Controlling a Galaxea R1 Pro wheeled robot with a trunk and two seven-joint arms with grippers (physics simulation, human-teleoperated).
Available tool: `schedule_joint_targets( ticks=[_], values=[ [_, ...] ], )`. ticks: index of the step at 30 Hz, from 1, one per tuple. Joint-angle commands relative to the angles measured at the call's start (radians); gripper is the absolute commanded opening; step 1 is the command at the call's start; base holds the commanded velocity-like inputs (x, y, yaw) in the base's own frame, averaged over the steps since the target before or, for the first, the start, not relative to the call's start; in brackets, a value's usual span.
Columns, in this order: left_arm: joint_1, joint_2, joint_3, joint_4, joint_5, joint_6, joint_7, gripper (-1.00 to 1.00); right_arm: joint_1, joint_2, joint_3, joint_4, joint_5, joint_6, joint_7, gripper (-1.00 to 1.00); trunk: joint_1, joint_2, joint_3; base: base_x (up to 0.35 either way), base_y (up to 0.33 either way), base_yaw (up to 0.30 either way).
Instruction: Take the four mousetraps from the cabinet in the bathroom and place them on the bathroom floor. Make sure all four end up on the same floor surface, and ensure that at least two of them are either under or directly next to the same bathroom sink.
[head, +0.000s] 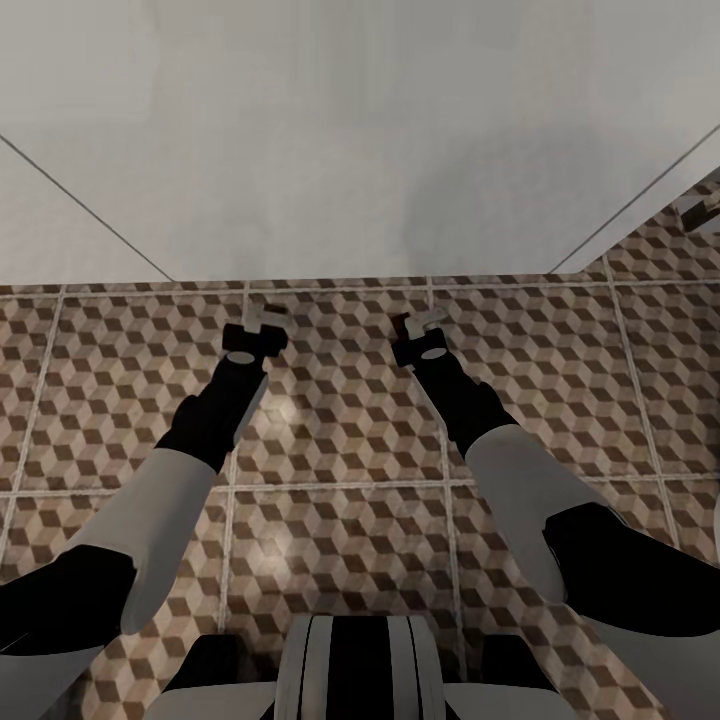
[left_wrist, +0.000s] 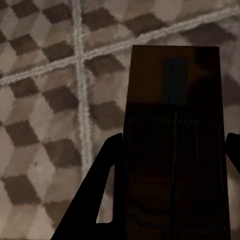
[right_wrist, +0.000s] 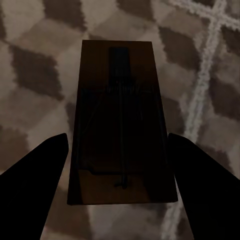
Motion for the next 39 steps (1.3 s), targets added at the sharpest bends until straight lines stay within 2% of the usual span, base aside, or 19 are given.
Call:
schedule_joint_targets(
  ticks=[1,17,21,25,39],
  values=[
    [0.000,0.000,-0.003,0.002,-0.012,0.005,0.004,-1.00,0.000,0.000,0.003,-0.001,0.008,0.008,-0.003,-1.00,0.000,0.000,0.000,0.000,0.000,0.000],
    [0.000,-0.011,-0.003,0.069,-0.012,-0.015,0.002,-1.00,0.000,0.000,0.003,-0.001,0.006,0.006,-0.003,-1.00,0.000,0.000,0.000,0.000,0.000,0.000],
    [0.000,-0.011,-0.003,0.099,-0.012,-0.098,0.003,-1.00,0.000,0.000,0.003,-0.001,0.006,0.006,-0.003,-1.00,0.000,0.000,0.000,0.000,0.000,0.000],
    [0.000,-0.011,-0.003,0.119,-0.012,-0.125,0.004,-1.00,0.000,0.000,0.003,-0.001,0.006,0.006,-0.002,-1.00,0.000,0.000,0.000,0.000,0.000,0.000],
    [0.000,-0.014,-0.003,0.166,-0.012,-0.135,0.004,-1.00,0.000,0.000,0.004,0.002,0.006,0.005,-0.002,-1.00,0.000,0.000,0.000,0.000,0.000,0.000]
  ],
)
